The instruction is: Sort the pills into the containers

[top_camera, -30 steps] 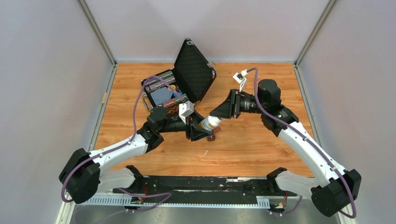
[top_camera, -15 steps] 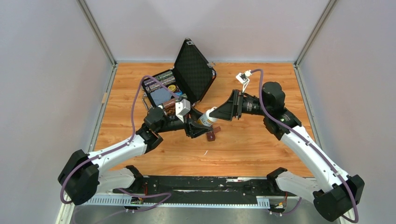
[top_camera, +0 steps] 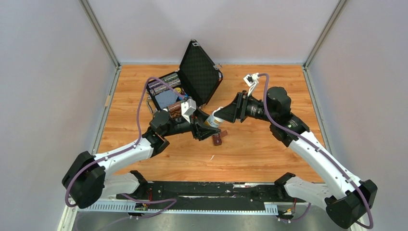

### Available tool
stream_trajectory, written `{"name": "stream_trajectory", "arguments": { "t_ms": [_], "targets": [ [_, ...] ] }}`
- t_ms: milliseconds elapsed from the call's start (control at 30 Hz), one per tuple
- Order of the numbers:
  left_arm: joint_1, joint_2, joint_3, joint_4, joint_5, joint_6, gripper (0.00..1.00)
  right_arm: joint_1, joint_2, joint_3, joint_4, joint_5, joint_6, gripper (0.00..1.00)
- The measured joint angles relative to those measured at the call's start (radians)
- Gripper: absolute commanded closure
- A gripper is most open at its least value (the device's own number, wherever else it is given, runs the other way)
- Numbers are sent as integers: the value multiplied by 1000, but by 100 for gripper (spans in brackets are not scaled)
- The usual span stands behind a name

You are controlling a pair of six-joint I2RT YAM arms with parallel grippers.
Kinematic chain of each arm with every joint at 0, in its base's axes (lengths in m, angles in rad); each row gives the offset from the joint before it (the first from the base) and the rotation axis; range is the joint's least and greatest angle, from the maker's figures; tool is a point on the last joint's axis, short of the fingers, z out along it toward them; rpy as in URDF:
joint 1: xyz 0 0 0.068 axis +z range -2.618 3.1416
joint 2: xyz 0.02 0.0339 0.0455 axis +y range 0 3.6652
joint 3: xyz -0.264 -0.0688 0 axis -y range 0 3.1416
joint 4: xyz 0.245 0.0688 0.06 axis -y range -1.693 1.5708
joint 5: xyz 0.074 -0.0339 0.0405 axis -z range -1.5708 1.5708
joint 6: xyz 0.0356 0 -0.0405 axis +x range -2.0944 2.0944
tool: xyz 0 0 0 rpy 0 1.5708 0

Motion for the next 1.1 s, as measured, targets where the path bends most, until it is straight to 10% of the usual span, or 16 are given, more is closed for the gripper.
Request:
{"name": "stream_trajectory", "arguments": {
  "t_ms": [233,900,1100],
  "targets": [
    [7,21,0,38,-23,-51,100,-3,31,0,49,18,45,70],
    [23,44,-20,245,-61,-90,100,-34,100,53,181,-72,206,77],
    [23,48,-23,255,-60,-83,100,-35,105,54,181,-78,214,41]
  ]
}}
